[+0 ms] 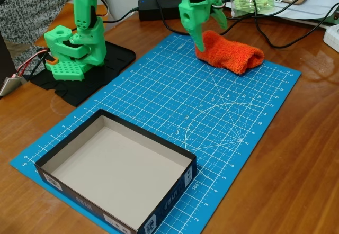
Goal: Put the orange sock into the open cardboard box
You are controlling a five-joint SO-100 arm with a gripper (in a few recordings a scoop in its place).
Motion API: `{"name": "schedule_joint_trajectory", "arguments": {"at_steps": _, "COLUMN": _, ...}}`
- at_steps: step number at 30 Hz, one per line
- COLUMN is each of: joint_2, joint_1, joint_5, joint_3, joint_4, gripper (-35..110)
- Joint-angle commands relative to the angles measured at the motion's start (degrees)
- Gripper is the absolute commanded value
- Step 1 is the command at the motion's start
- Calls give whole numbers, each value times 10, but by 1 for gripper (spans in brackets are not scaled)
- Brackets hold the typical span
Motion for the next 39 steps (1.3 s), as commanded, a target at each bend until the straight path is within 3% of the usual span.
{"name": "schedule_joint_trajectory", "arguments": {"at_steps": 1, "joint_2": -19, "joint_1": -10, "joint_5": -14, "joint_3": -16, "joint_4": -11, "gripper": 38}}
{"name": "schedule_joint_trajectory", "arguments": {"at_steps": 5, "joint_2": -49, "joint_1": -23, "joint_5": 4, "joint_3": -14, "joint_4": -42, "gripper": 26}}
{"name": "schedule_joint_trajectory", "arguments": {"at_steps": 8, "joint_2": -56, "joint_1": -28, "joint_5": 27, "joint_3": -15, "joint_4": -54, "gripper": 0}}
{"name": "schedule_joint_trajectory", "arguments": {"at_steps": 14, "joint_2": 0, "joint_1": -12, "joint_5": 81, "joint_3": -41, "joint_4": -68, "gripper": 0}}
{"name": "schedule_joint_trajectory", "arguments": {"at_steps": 21, "joint_2": 135, "joint_1": 51, "joint_5": 61, "joint_3": -95, "joint_4": -40, "gripper": 0}}
{"name": "schedule_joint_trajectory", "arguments": {"at_steps": 25, "joint_2": 262, "joint_1": 148, "joint_5": 78, "joint_3": -86, "joint_4": -5, "gripper": 0}}
{"name": "schedule_joint_trajectory", "arguments": {"at_steps": 29, "joint_2": 394, "joint_1": 312, "joint_5": 119, "joint_3": -11, "joint_4": -1, "gripper": 0}}
{"name": "schedule_joint_trajectory", "arguments": {"at_steps": 34, "joint_2": 554, "joint_1": 547, "joint_5": 168, "joint_3": 268, "joint_4": -119, "gripper": 0}}
{"name": "schedule_joint_trajectory", "arguments": {"at_steps": 39, "joint_2": 646, "joint_1": 660, "joint_5": 174, "joint_3": 536, "joint_4": -234, "gripper": 0}}
